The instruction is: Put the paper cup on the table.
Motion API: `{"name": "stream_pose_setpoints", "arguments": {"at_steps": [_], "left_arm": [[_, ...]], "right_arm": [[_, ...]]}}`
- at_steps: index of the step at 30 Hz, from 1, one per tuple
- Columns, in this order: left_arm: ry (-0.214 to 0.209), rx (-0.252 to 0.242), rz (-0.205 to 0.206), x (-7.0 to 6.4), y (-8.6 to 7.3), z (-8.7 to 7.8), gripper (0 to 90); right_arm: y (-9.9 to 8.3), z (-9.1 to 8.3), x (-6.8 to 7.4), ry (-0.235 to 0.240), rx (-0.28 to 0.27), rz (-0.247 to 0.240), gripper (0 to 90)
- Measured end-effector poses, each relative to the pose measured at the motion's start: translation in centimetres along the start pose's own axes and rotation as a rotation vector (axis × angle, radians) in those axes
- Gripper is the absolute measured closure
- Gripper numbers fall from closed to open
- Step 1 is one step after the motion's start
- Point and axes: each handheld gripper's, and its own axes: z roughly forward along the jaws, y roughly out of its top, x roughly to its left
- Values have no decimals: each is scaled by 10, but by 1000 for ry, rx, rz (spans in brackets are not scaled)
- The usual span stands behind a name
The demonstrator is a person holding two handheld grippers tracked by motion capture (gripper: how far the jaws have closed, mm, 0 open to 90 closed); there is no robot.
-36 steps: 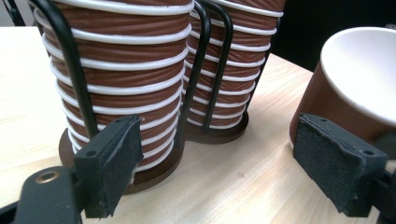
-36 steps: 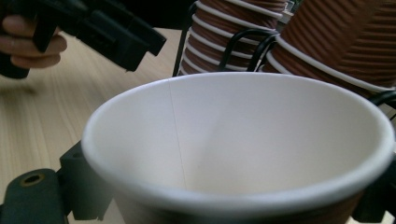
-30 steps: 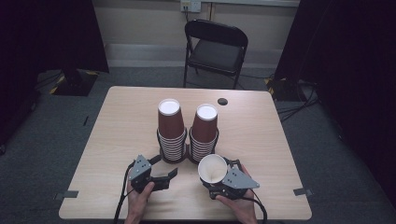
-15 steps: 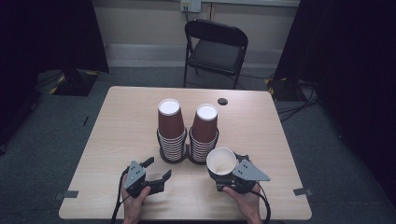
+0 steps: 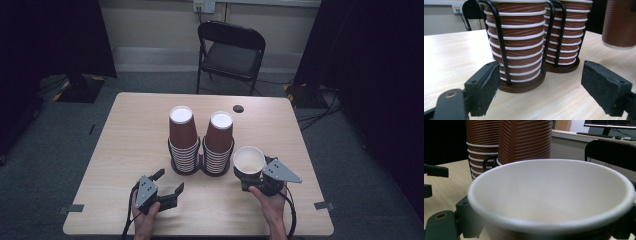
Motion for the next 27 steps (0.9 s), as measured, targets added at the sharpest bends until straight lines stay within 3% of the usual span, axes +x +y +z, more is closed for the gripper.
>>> {"name": "stream_pose_setpoints", "arguments": {"at_steps": [2, 4, 8, 14, 19, 22, 23, 27], "left_arm": [[7, -5, 4, 0, 0, -1, 158], [24, -31, -21, 1, -1, -3, 156], [43, -52, -23, 1, -2, -4, 156], [48, -54, -10, 0, -2, -5, 156], [42, -63, -29, 1, -3, -5, 157], [60, -63, -24, -1, -3, -5, 157], [64, -60, -24, 0, -2, -5, 157], [62, -67, -30, 0, -3, -5, 157]], "right_arm": [[2, 2, -4, -13, -8, 25, 99], [2, 6, -12, -33, -9, 43, 99], [6, 12, -17, -48, 2, 25, 98], [11, 24, -32, -74, -8, 59, 96], [14, 34, -44, -85, -5, 73, 95], [14, 36, -51, -90, -40, 97, 95], [13, 39, -57, -115, -31, 98, 95], [11, 43, -66, -133, -33, 121, 94]]}}
